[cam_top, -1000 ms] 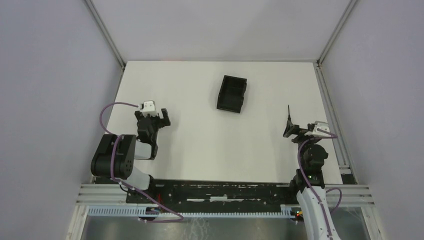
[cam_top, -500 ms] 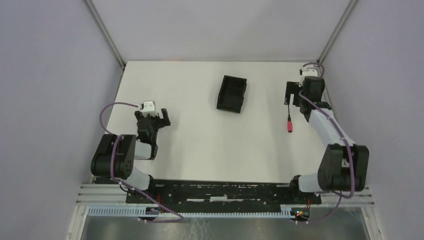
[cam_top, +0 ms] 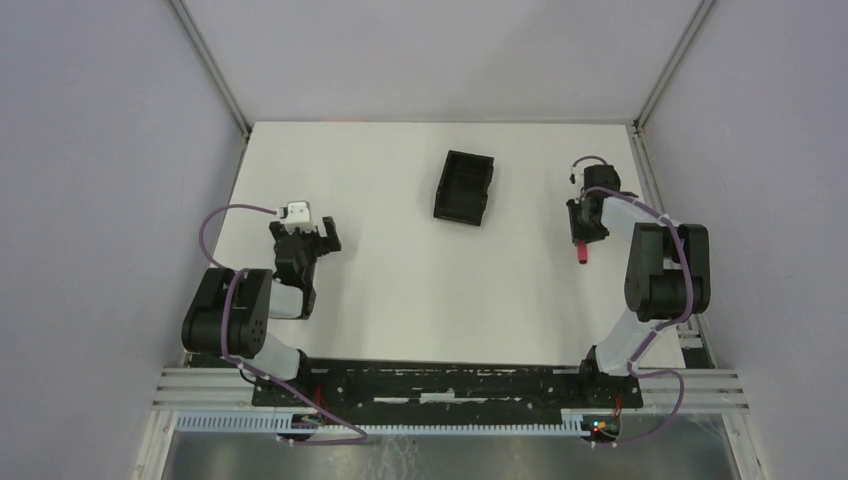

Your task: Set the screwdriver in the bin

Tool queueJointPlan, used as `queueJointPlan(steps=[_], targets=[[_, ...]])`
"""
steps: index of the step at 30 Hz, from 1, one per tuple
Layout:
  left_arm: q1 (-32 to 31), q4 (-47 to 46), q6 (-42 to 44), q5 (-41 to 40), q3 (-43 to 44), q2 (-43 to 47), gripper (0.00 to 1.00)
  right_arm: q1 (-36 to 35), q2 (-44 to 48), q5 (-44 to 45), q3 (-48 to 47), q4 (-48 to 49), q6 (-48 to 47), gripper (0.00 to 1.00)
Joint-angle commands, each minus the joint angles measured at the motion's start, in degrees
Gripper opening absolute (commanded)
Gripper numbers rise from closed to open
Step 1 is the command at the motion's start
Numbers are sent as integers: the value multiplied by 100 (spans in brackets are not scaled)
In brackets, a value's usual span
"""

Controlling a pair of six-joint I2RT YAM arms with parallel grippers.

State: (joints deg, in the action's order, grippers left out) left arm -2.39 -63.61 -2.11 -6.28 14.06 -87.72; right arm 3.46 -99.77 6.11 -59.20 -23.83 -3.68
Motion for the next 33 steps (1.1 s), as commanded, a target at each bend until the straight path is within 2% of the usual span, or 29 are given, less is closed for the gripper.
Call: queueJointPlan(steps=[1,2,3,6,11,14,18,21,24,26,28,33], targets=[[-22,-301,96,-15,26,-18,100,28,-432,-14,-437,-440,-146,18],[-22,-301,97,-16,26,-19,100,25,-486,-37,-626,-630,-158,2],[-17,-301,97,-18,26,-18,100,25,-481,-79,-890,-798,-163,0],[-16,-301,96,-14,26,-22,100,23,-452,-281,-1852,-1619,-184,0],[-16,-305,96,-14,26,-21,100,23,-778,-746,-4127,-3640,-144,0],[-20,-305,92,-13,26,-20,100,23,-865,-920,-4928,-4076,150,0],[-24,-300,97,-13,26,-24,100,10,-585,-1819,-4543,-3219,863,0],[-18,-301,97,-13,26,-17,100,-243,-186,-2529,-3740,-1874,1640,0],[-20,-301,96,-9,25,-22,100,-871,152,-2468,-3064,-306,2517,0],[-18,-296,97,-20,26,-17,100,-1345,148,-2351,-2936,409,2933,0],[-14,-302,95,-16,26,-17,100,-1864,-147,-2188,-3177,720,3120,0],[-21,-301,96,-13,26,-20,100,-2615,-1222,-1582,-4444,265,2818,0]])
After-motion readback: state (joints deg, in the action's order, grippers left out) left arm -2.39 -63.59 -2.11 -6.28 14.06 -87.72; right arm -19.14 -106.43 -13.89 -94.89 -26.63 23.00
